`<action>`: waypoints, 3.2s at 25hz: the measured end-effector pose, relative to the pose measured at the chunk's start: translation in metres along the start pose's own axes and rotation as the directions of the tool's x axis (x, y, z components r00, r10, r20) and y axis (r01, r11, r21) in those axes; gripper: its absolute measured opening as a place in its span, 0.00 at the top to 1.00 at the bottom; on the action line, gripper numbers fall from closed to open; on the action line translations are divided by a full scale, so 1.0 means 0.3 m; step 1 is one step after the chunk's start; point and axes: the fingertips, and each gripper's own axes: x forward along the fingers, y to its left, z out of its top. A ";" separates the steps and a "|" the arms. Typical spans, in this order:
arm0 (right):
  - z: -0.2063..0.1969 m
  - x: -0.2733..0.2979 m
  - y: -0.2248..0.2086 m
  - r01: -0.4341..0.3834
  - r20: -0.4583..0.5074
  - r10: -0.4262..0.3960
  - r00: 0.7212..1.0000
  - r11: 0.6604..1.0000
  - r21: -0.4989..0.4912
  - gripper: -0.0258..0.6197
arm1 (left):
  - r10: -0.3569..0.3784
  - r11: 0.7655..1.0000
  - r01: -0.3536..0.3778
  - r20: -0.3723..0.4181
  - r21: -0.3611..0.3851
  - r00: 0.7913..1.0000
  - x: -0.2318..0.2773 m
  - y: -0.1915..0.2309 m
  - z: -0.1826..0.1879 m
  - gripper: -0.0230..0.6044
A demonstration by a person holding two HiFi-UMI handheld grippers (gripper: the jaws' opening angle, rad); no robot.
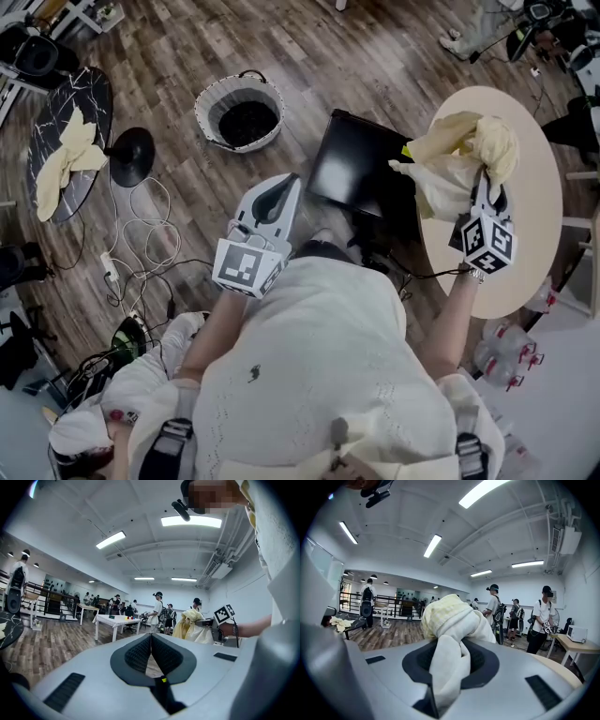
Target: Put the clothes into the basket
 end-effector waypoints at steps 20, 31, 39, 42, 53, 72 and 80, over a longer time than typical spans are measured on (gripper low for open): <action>0.175 0.162 0.687 -0.085 0.002 0.086 0.996 0.994 -0.066 0.82 | 0.053 0.998 -0.053 0.020 -0.023 0.998 -0.255 0.591 0.074 0.93; 0.237 0.239 1.108 -0.136 0.007 0.138 0.990 0.985 -0.108 0.82 | 0.067 0.998 -0.066 0.031 -0.024 0.997 -0.415 0.929 0.086 0.93; 0.267 0.261 1.345 -0.185 0.007 0.187 0.982 0.973 -0.137 0.82 | 0.109 0.994 -0.108 0.032 -0.035 0.994 -0.542 1.100 0.090 0.93; 0.276 0.261 1.421 -0.205 0.011 0.209 0.978 0.968 -0.144 0.82 | 0.125 0.992 -0.123 0.038 -0.035 0.992 -0.595 1.140 0.087 0.93; 0.323 0.284 1.697 -0.314 0.020 0.324 0.946 0.928 -0.202 0.81 | 0.209 0.977 -0.207 0.056 -0.050 0.976 -0.758 1.266 0.076 0.93; 0.337 0.451 2.071 -0.504 -0.009 0.518 0.855 0.827 -0.249 0.81 | 0.450 0.893 -0.444 0.080 -0.077 0.890 -0.969 1.439 0.102 0.93; 0.331 0.644 2.148 -0.577 -0.042 0.589 0.807 0.773 -0.264 0.81 | 0.503 0.864 -0.500 0.065 -0.061 0.862 -0.849 1.523 0.146 0.93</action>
